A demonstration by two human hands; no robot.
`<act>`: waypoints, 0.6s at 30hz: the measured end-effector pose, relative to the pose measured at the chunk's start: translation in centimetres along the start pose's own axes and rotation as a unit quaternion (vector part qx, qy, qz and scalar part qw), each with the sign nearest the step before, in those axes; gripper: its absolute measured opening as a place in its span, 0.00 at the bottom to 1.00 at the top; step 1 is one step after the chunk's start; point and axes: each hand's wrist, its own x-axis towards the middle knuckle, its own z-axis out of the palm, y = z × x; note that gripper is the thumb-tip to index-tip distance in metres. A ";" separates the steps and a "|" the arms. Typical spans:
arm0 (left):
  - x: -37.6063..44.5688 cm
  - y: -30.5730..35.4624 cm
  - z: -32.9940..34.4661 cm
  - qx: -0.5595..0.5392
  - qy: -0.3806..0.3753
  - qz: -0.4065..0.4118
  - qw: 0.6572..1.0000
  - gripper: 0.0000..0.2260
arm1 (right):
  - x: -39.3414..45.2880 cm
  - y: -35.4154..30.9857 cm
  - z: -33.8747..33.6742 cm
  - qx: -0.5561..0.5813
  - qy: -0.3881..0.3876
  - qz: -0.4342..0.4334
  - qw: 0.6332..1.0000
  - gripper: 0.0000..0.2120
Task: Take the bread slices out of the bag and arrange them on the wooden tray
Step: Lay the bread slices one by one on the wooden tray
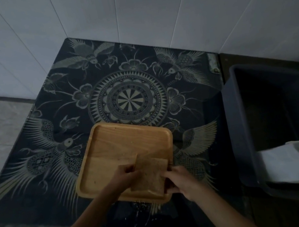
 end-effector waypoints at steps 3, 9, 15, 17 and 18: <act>-0.2 0.0 0.3 0.030 0.013 0.006 0.999 0.11 | -0.1 0.5 -0.1 0.006 0.004 -0.016 1.000 0.08; -0.3 -0.1 0.8 0.079 0.085 0.067 0.991 0.15 | -0.7 1.2 -0.6 0.039 -0.005 -0.051 0.998 0.04; -0.9 0.2 1.6 0.093 0.185 0.098 0.973 0.11 | -1.0 2.0 -0.6 0.048 -0.006 -0.044 0.998 0.20; -1.3 0.4 1.9 0.095 0.193 0.098 0.972 0.10 | -1.0 2.2 -0.6 0.053 -0.019 -0.048 0.997 0.23; -1.5 0.5 2.1 0.093 0.196 0.097 0.971 0.09 | -0.9 2.3 -0.7 0.053 -0.024 -0.050 0.997 0.24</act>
